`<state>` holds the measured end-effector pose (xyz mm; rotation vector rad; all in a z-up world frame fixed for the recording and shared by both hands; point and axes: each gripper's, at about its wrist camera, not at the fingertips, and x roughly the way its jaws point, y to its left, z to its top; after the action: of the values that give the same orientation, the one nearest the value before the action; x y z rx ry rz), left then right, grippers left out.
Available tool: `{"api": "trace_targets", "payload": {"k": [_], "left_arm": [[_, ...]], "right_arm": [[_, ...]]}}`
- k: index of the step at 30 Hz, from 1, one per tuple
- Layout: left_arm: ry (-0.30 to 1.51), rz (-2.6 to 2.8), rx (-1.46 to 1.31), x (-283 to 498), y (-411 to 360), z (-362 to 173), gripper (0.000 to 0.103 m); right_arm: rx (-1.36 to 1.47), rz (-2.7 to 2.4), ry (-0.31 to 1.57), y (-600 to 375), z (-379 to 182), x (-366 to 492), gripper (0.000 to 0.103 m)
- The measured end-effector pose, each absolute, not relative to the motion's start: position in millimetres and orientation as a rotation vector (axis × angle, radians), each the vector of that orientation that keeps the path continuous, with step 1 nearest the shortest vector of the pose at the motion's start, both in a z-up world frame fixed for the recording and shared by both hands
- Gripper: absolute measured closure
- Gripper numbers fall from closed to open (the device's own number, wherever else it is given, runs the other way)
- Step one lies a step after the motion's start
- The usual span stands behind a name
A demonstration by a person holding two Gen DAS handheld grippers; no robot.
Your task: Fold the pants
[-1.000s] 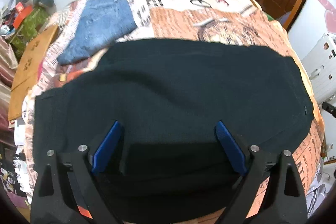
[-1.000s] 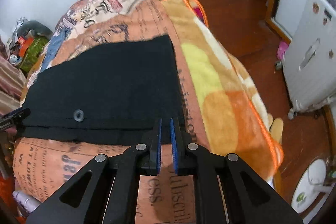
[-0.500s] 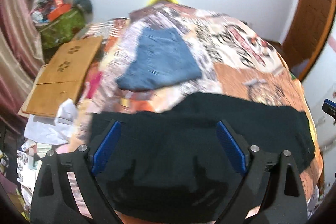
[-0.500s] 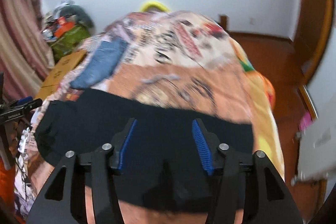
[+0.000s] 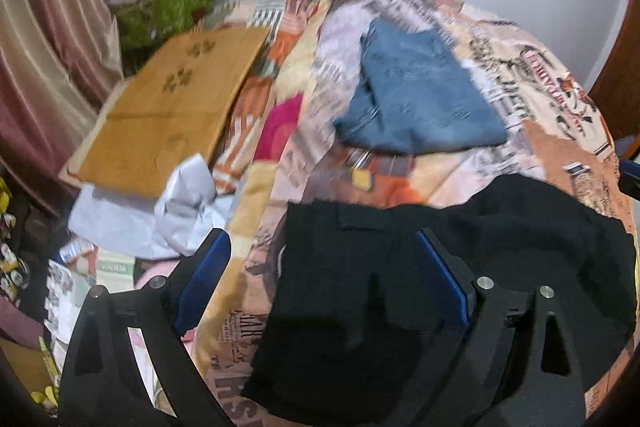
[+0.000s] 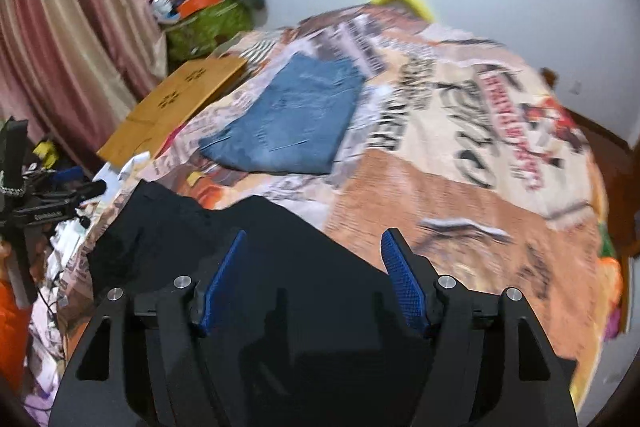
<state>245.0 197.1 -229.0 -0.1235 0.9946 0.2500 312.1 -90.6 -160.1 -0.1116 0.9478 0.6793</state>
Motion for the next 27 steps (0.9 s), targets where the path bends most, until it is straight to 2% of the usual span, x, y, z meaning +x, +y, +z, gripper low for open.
{"api": "trace_targets", "payload": {"k": [4,6,8,12,13,14,16,18,24,26,27], "left_arm": [[1.064,0.227,-0.164,248,216,-259,0.011],[1.086,0.206,-0.183,249,221,-272,0.015],[1.107,0.195,-0.193,252,224,-282,0.025],[1.089,0.153,-0.234,256,229,-290,0.034],[1.079,0.129,-0.246,257,229,-289,0.042],[1.076,0.098,-0.263,258,229,-289,0.058],[1.104,0.049,-0.298,263,227,-295,0.073],[1.116,0.052,-0.286,265,223,-301,0.075],[1.094,0.079,-0.234,259,214,-298,0.083],[1.079,0.092,-0.211,256,213,-293,0.087],[1.067,0.104,-0.186,254,210,-289,0.091]], "right_arm": [[-0.127,0.722,1.011,-60,-182,334,0.037],[-0.134,0.748,1.042,-47,-196,343,0.037],[-0.139,0.758,1.077,-35,-209,348,0.037],[-0.154,0.78,1.142,-20,-232,358,0.038],[-0.163,0.781,1.154,-16,-237,360,0.038],[-0.181,0.781,1.162,-14,-241,361,0.038],[-0.236,0.796,1.155,-9,-244,361,0.038],[-0.281,0.807,1.137,-7,-243,359,0.039],[-0.324,0.786,1.096,-12,-239,357,0.064],[-0.282,0.823,1.122,-15,-238,357,0.087],[-0.277,0.818,1.122,-15,-237,357,0.088]]}}
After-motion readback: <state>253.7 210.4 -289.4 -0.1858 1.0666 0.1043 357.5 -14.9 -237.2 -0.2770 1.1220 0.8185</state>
